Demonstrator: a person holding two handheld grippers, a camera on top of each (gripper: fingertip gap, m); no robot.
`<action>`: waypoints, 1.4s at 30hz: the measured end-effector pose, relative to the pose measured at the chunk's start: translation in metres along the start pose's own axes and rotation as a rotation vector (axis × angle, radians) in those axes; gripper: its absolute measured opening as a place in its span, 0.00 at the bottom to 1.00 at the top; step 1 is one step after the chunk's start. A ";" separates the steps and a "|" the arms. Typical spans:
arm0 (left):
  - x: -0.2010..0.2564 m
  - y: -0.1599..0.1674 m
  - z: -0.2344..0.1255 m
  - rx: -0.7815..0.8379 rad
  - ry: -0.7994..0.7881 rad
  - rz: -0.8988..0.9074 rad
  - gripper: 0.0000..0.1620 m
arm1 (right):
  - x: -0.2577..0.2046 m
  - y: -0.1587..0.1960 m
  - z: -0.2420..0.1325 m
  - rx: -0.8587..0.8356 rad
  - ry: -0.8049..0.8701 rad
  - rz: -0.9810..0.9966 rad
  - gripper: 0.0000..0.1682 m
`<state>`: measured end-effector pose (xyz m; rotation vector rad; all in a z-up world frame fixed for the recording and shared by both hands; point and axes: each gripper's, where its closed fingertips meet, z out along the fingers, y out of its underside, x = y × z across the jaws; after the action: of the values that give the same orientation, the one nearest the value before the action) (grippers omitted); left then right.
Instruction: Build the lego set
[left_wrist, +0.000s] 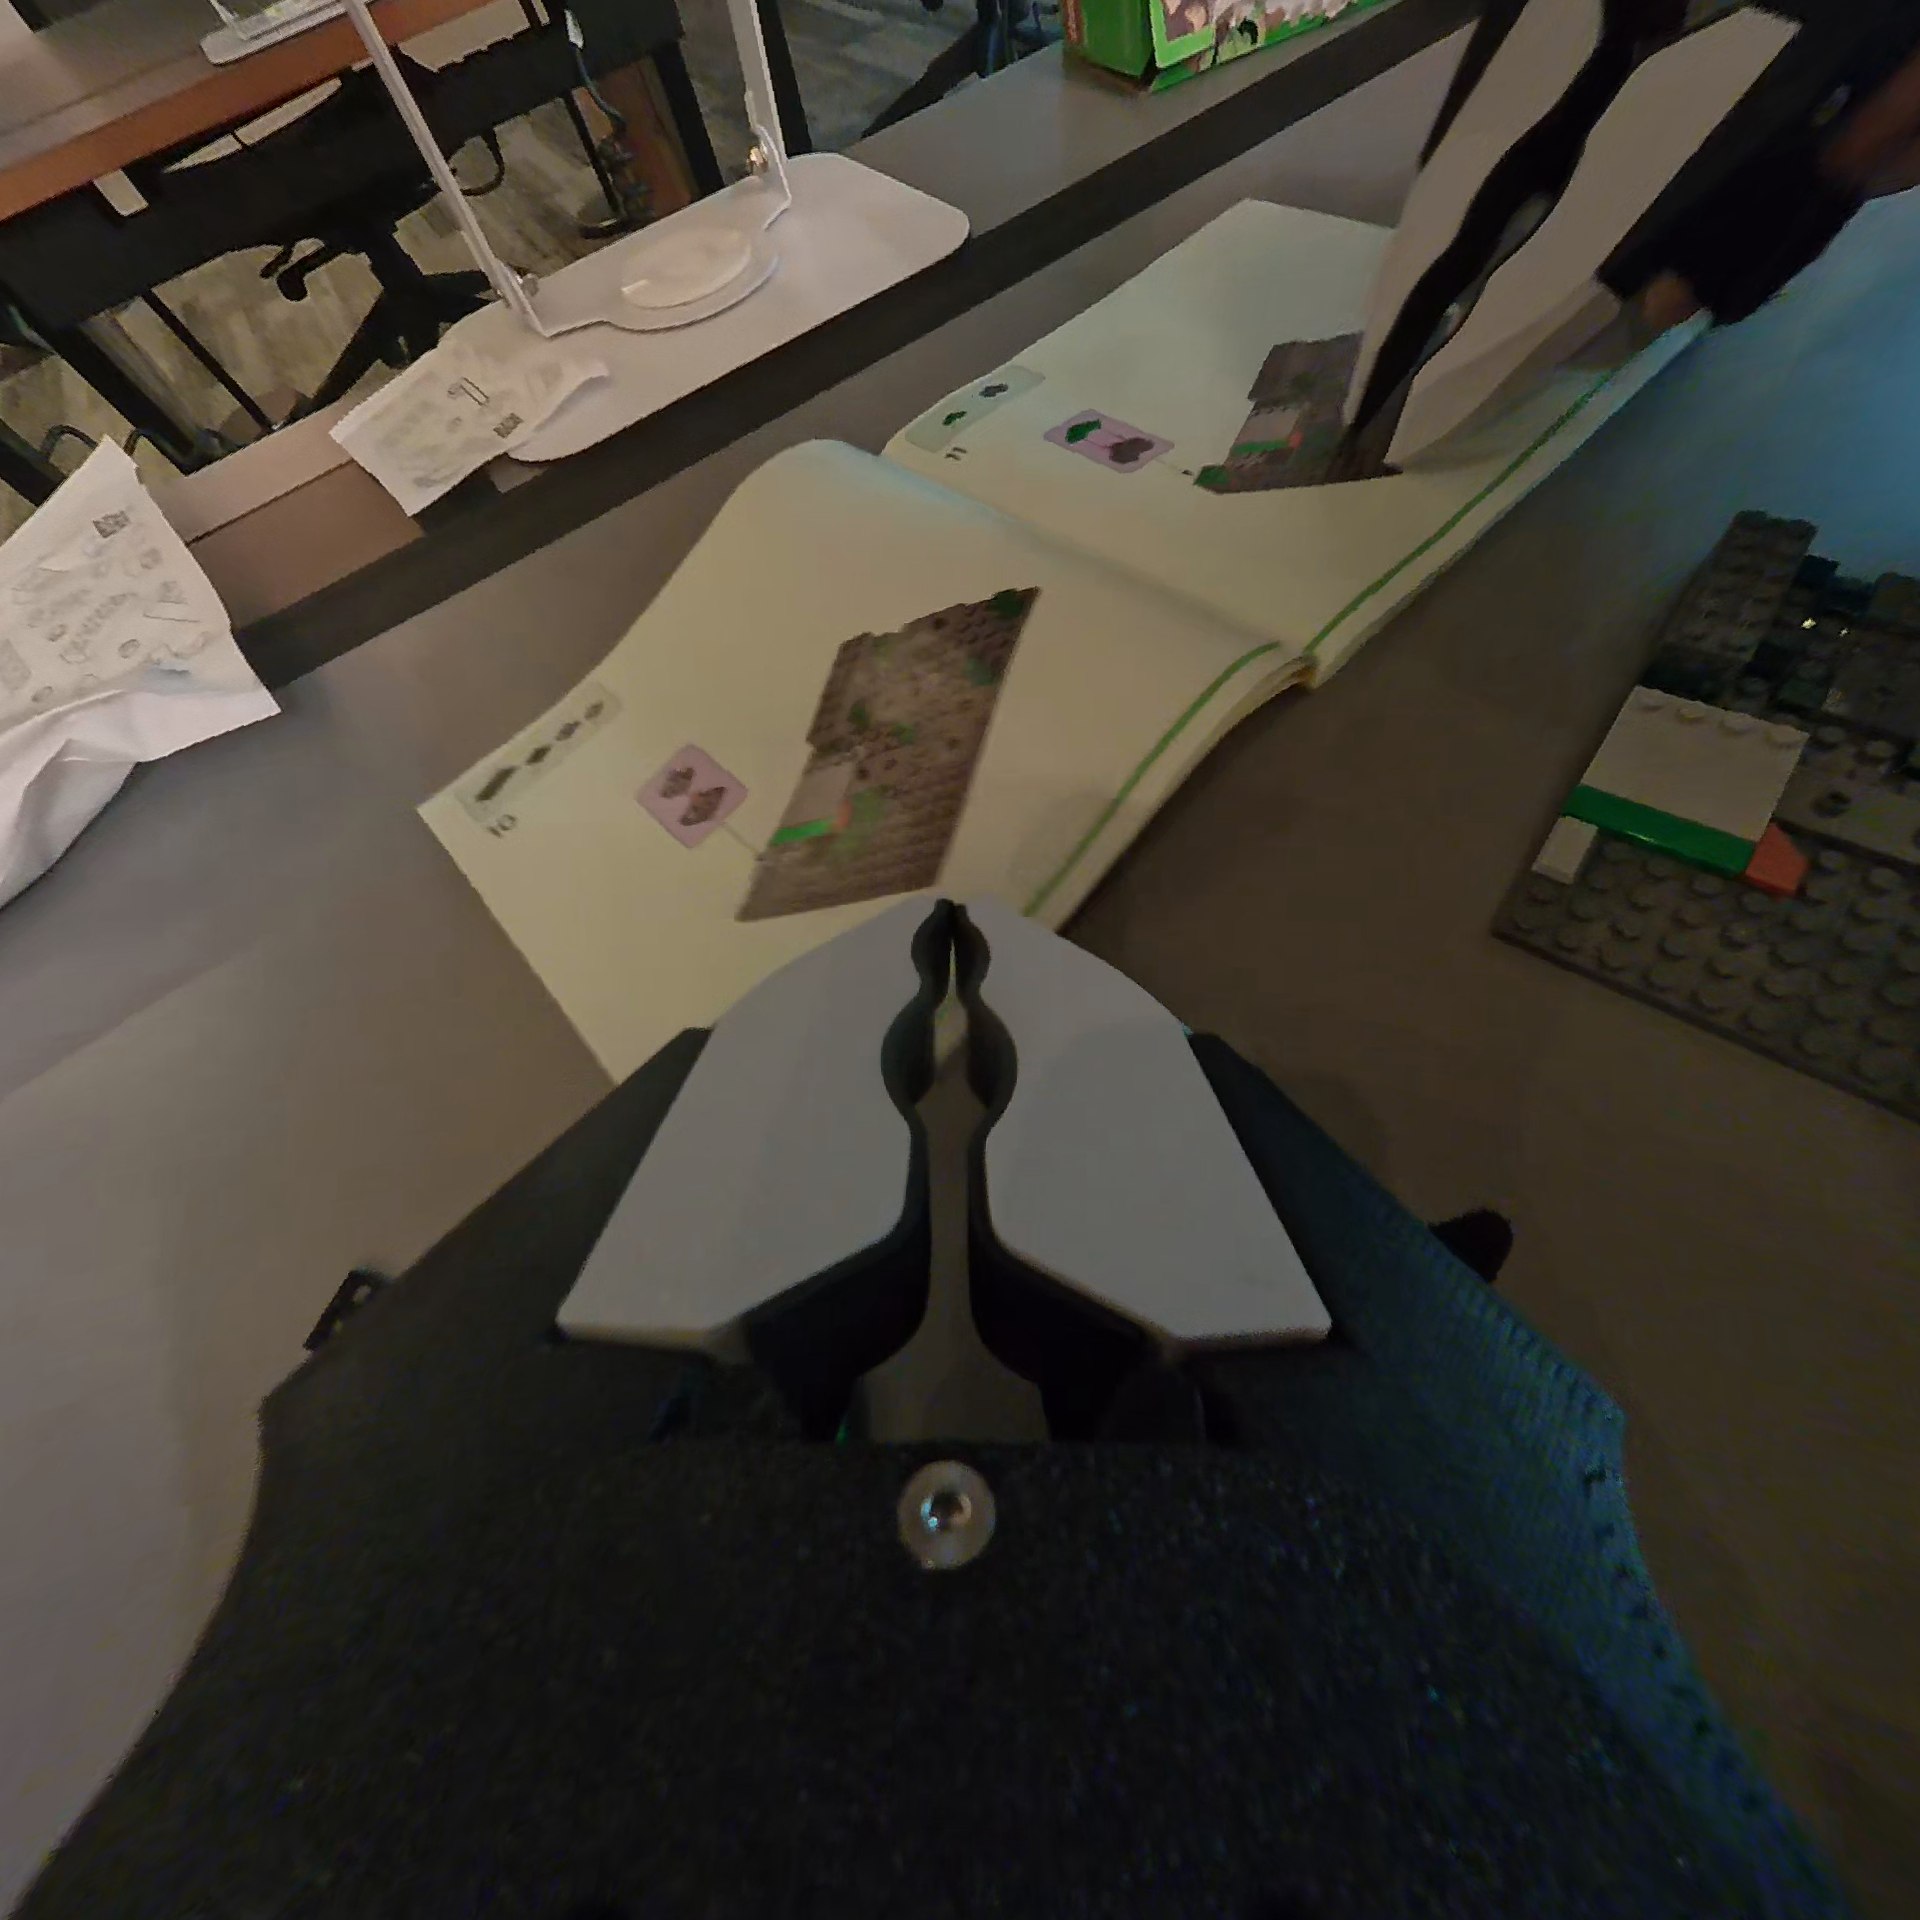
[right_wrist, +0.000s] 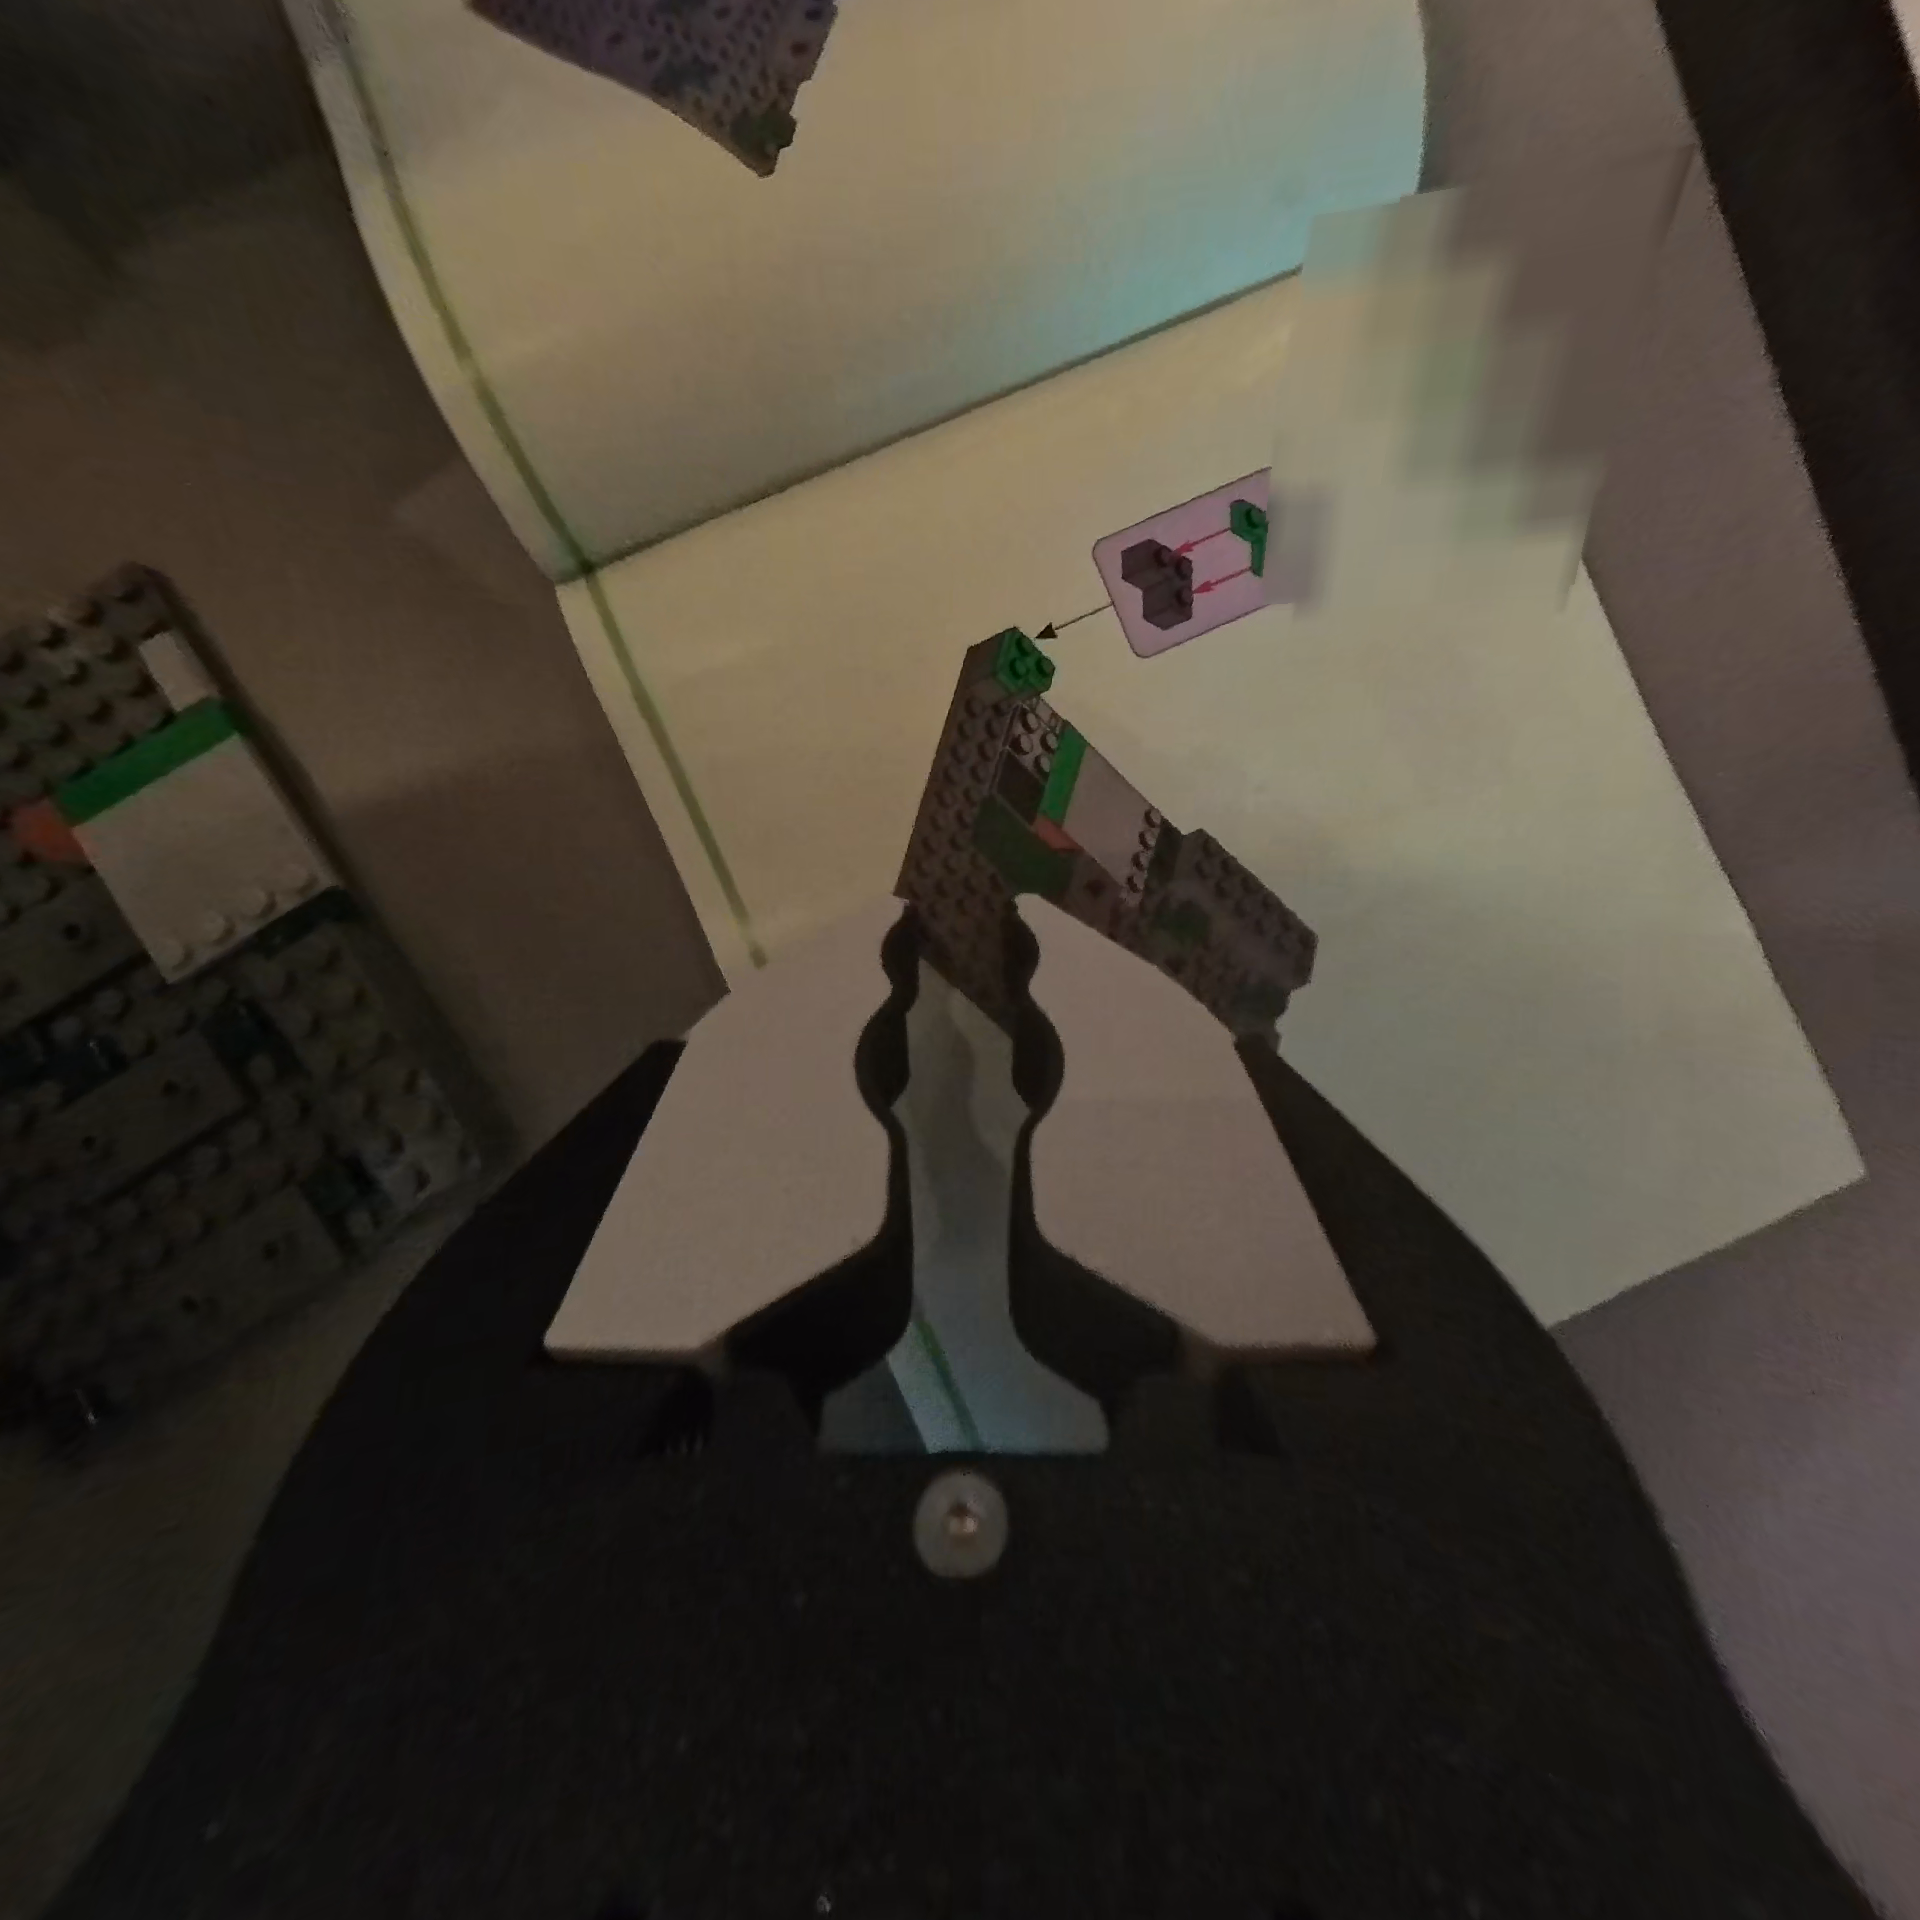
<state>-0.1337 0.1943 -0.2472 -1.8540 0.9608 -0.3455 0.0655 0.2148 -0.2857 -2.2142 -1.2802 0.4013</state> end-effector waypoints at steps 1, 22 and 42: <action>0.000 0.001 0.000 -0.003 -0.002 0.000 0.00 | 0.000 0.002 -0.001 0.003 0.007 0.011 0.08; -0.001 0.036 0.016 -0.243 -0.041 0.142 0.00 | 0.043 0.053 -0.047 -0.064 0.246 0.156 0.05; -0.006 0.010 0.011 -0.180 -0.123 0.205 0.00 | 0.005 0.038 -0.067 0.235 0.315 0.278 0.01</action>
<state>-0.1353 0.2032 -0.2596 -1.8924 1.1143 -0.0204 0.1285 0.1834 -0.2543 -2.1516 -0.7261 0.2746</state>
